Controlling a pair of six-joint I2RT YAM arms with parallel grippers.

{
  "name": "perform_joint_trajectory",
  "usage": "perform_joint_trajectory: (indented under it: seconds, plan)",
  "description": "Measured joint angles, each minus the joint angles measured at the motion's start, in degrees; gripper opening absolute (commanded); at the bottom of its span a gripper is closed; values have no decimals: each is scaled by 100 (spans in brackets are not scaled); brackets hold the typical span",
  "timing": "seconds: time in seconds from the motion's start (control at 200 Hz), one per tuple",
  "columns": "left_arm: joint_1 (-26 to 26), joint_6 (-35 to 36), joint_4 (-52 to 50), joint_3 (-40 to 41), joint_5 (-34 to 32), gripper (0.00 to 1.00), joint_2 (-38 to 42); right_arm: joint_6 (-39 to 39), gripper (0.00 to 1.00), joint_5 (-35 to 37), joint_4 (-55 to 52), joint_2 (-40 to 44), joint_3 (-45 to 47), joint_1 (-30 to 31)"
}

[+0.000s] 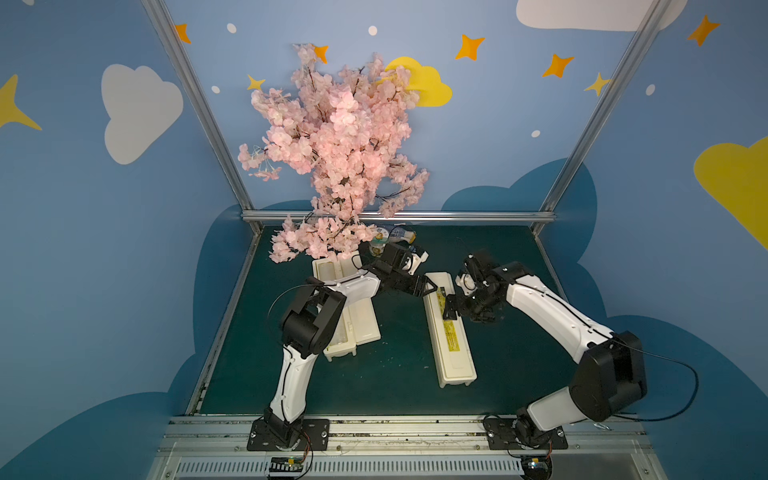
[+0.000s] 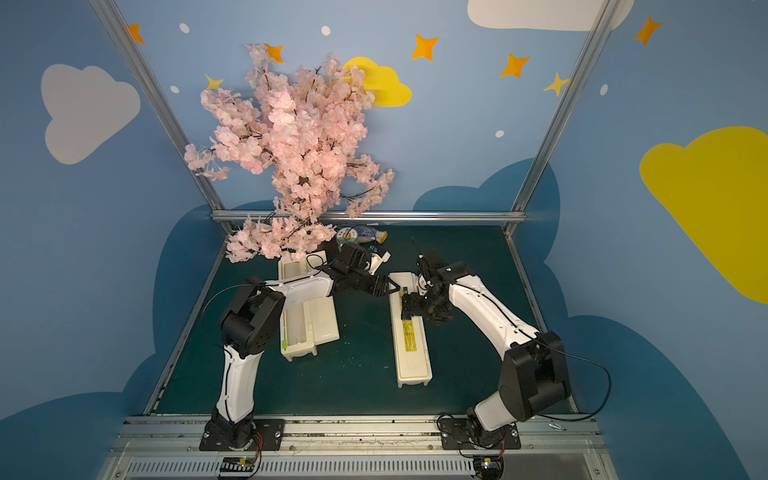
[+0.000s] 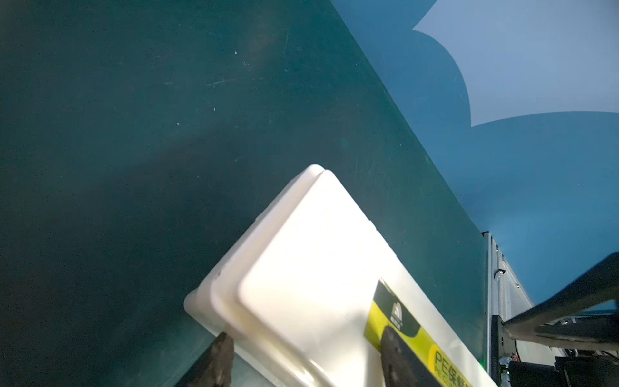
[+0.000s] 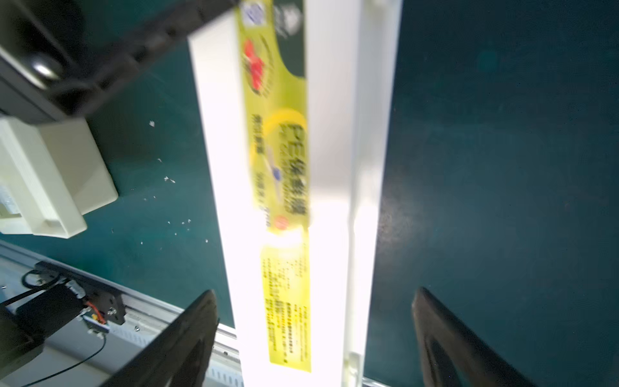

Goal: Put plastic wrap rolls into dispensers
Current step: Close the lid on the plastic wrap cutting box.

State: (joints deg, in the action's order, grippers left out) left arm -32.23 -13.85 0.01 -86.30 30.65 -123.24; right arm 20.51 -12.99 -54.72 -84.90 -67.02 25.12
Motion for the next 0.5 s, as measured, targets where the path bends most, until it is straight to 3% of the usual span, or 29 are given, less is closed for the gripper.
perform_joint_trajectory:
  seconds: [0.12, 0.24, 0.416, 0.501]
  plan:
    - [72, 74, -68, -321, 31, 68, -203, 13, 87, -584, 332, 422, 835, -225]
    - [90, 157, -72, -393, 37, 69, -251, 94, 77, -1185, 831, 704, 1550, -282]
    - [83, 199, -114, -378, -15, 79, -236, 275, 64, -1864, 1576, 933, 2203, -372]
    - [85, 188, -111, -302, -87, 84, -175, 361, 62, -2081, 1818, 975, 2369, -382]
